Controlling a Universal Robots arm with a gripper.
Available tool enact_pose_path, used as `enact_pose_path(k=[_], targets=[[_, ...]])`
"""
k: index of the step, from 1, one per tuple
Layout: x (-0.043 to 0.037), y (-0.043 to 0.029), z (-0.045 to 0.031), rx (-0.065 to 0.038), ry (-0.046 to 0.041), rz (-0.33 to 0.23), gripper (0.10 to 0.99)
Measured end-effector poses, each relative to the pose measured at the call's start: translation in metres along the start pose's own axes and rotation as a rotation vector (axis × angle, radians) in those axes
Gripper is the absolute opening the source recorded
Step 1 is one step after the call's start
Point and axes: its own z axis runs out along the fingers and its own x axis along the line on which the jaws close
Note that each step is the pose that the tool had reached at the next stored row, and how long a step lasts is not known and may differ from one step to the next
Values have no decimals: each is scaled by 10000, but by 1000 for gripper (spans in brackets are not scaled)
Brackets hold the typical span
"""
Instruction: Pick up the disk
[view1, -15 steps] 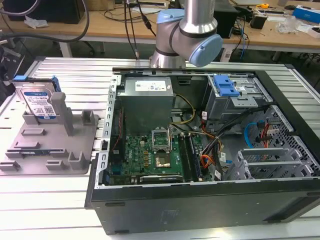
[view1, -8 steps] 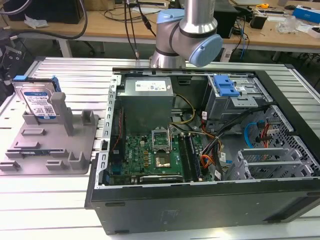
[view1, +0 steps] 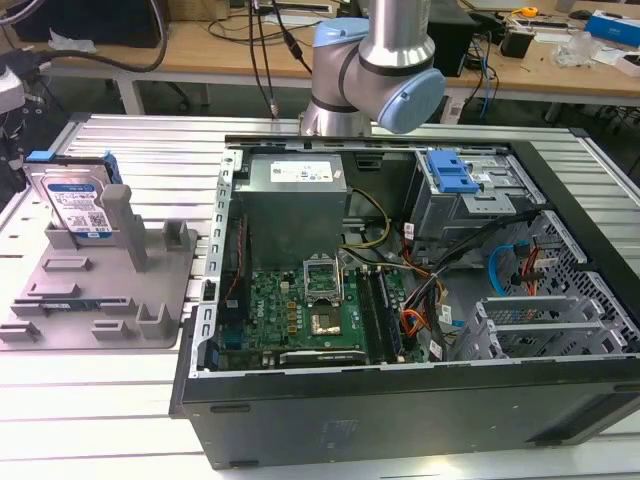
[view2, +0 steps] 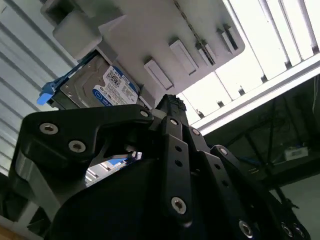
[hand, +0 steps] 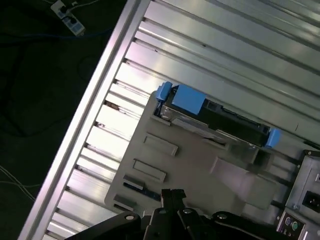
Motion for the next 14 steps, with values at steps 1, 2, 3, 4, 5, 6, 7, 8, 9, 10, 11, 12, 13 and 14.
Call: enact_pose_path(k=[1,2,3,4,5,6,7,8,9,10,11,12,13,14], targets=[[0,0,1,0,7,-173,106],[0,0,1,0,16,-408,106],[0,0,2,0,21,-566,106],[0,0,3,0,36,-935,106],[0,0,3,1,43,-1110,106],[0,0,4,0,52,-1366,106],[0,0,5,0,59,-1540,106],[0,0,6,1,71,-1835,106],[0,-1,7,1,87,-2261,114],[0,0,8,1,96,-2494,114],[0,-1,8,1,104,-2712,235],[0,-1,9,1,117,-3050,298],[0,0,10,1,133,-3447,357],[0,-1,11,1,147,-3807,416]])
